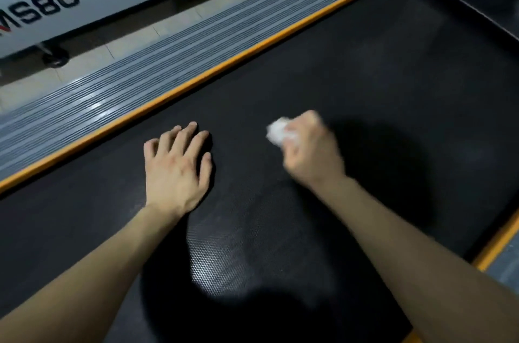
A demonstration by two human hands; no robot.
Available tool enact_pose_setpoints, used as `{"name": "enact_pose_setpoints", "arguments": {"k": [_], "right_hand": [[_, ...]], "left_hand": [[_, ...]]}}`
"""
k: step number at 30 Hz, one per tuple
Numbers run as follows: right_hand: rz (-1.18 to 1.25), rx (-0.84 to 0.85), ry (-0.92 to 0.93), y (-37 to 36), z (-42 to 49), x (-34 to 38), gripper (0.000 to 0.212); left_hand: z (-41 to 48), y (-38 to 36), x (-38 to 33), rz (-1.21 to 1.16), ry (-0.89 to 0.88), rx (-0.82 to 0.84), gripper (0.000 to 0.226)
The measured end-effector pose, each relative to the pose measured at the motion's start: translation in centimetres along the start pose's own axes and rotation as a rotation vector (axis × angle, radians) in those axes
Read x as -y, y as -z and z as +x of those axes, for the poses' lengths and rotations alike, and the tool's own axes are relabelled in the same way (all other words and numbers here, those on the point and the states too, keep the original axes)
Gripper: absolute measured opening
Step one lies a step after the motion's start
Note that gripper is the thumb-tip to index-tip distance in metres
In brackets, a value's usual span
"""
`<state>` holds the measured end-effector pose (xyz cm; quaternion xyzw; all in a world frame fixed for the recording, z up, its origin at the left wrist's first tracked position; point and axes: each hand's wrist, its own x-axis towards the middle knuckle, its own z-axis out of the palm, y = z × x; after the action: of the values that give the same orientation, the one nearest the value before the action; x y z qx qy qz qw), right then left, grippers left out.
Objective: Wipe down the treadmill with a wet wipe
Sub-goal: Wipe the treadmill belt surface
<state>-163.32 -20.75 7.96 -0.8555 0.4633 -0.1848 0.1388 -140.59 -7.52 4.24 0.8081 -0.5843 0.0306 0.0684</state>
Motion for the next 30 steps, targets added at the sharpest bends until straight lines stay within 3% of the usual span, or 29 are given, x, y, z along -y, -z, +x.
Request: {"name": "enact_pose_setpoints", "arguments": {"k": [2,3,4,5,6,8,9,10,11,14,15,16,18,20,21,22,23,25,26,28,30], "right_hand": [[0.082,0.367,0.533,-1.3,-4.0,3.9,0.015],[0.113,0.466,0.675,-1.3,-4.1,4.3,0.015],[0.162,0.436,0.750,-1.2,-2.5,3.2,0.017],[0.151,0.294,0.729,-1.4,-0.1,1.2,0.020],[0.096,0.132,0.588,-1.3,2.8,-0.8,0.021],[-0.055,-0.136,0.012,-0.5,7.8,-3.5,0.017],[-0.058,-0.142,-0.256,-0.7,9.0,-3.5,0.018],[-0.029,-0.132,-0.339,-1.5,9.0,-2.2,0.020],[0.002,-0.079,-0.240,-2.5,8.1,0.0,0.022],[0.117,0.355,0.466,-4.7,3.5,5.5,0.015],[0.138,0.429,0.599,-4.6,3.5,5.6,0.015],[0.175,0.422,0.620,-4.5,4.7,4.6,0.019],[0.143,0.194,0.352,-4.4,8.9,0.5,0.024],[0.090,-0.124,-0.119,-3.4,11.8,-2.0,0.021],[0.115,-0.171,-0.311,-3.6,11.9,-1.3,0.015],[0.164,-0.146,-0.338,-4.1,11.4,0.9,0.007],[0.188,-0.072,-0.169,-5.1,10.3,3.5,0.008],[0.170,0.276,0.370,-6.7,7.2,7.1,0.011],[0.146,0.387,0.522,-6.9,7.1,7.0,0.020],[0.078,0.300,0.461,-6.5,10.5,4.3,0.031],[-0.056,0.048,0.078,-5.4,14.4,1.5,0.030]], "left_hand": [[-0.4,-0.8,0.2,-0.082,0.017,-0.085,0.043],[-0.4,-0.9,0.3,-0.093,0.023,-0.107,0.041],[-0.4,-0.9,0.4,-0.084,0.035,-0.112,0.040],[-0.3,-0.8,0.4,-0.074,0.052,-0.112,0.040],[-0.1,-0.8,0.4,-0.070,0.072,-0.109,0.040],[0.2,-0.9,0.2,-0.074,0.106,-0.091,0.044],[0.2,-1.0,0.2,-0.076,0.115,-0.079,0.045],[0.3,-1.1,0.3,-0.076,0.123,-0.065,0.045],[0.3,-1.0,0.5,-0.074,0.125,-0.050,0.046],[0.5,-1.0,0.7,-0.070,0.126,-0.026,0.047],[0.4,-1.0,0.7,-0.070,0.124,-0.025,0.047],[0.4,-1.0,0.7,-0.073,0.121,-0.026,0.046],[0.3,-1.1,0.7,-0.082,0.123,-0.037,0.045],[0.4,-1.2,0.7,-0.086,0.129,-0.046,0.044],[0.4,-1.2,0.7,-0.087,0.134,-0.045,0.044],[0.4,-1.2,0.7,-0.089,0.138,-0.043,0.044],[0.4,-1.1,0.7,-0.093,0.139,-0.040,0.045],[0.4,-0.9,0.6,-0.098,0.144,-0.036,0.046],[0.4,-0.9,0.6,-0.098,0.146,-0.040,0.047],[0.3,-1.0,0.6,-0.102,0.142,-0.052,0.046],[0.3,-1.1,0.6,-0.101,0.137,-0.063,0.045]]}}
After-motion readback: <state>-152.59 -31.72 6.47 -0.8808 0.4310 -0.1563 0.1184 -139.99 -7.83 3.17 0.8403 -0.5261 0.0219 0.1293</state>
